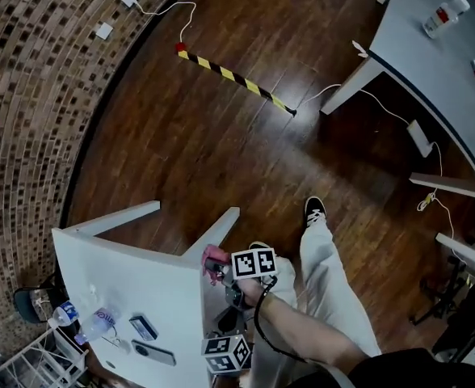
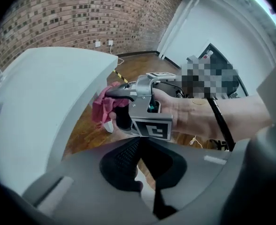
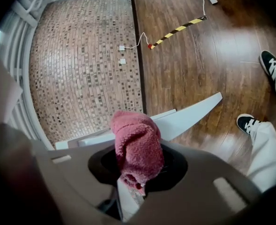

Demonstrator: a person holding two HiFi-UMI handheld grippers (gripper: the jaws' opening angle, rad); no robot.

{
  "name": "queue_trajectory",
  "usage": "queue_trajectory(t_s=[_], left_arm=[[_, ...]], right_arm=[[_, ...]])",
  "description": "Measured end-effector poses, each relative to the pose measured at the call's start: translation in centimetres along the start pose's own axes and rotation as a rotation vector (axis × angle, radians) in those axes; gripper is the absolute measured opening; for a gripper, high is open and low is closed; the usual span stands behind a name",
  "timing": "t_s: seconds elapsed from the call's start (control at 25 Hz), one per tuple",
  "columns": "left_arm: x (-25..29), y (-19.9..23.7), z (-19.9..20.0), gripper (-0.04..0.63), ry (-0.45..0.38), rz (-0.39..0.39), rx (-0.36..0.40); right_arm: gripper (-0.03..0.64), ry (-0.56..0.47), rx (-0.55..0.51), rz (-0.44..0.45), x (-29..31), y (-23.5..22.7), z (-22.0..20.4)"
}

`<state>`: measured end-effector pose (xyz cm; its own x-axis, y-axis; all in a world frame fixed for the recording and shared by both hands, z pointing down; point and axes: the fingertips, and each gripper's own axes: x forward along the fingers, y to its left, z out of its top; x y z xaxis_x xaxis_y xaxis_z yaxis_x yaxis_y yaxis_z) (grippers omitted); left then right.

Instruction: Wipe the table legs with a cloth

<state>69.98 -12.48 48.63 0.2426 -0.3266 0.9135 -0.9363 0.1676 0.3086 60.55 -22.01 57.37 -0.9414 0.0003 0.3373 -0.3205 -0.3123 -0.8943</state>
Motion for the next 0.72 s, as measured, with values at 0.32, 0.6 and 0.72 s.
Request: queue_trajectory(t_s=[0.32,0.6,0.72], left_arm=[[5.5,0.1,-1.7,-0.003,0.023,-0.022,0.020],[13.6,1.9,-4.2,-0.003,0.014,-0.013,-0.032],[17.6,2.6,-5.7,-0.003,0.028,-0.023,-0.064]], right_arm=[[0.089,0.051,-0.062,-0.099,1.7,-5.4,3.1],[0.087,0.084,-0.039,-0.153,4.1,-11.9,5.3],[0.089,0.092,-0.014,-0.162,5.1,-15.3,6.3]])
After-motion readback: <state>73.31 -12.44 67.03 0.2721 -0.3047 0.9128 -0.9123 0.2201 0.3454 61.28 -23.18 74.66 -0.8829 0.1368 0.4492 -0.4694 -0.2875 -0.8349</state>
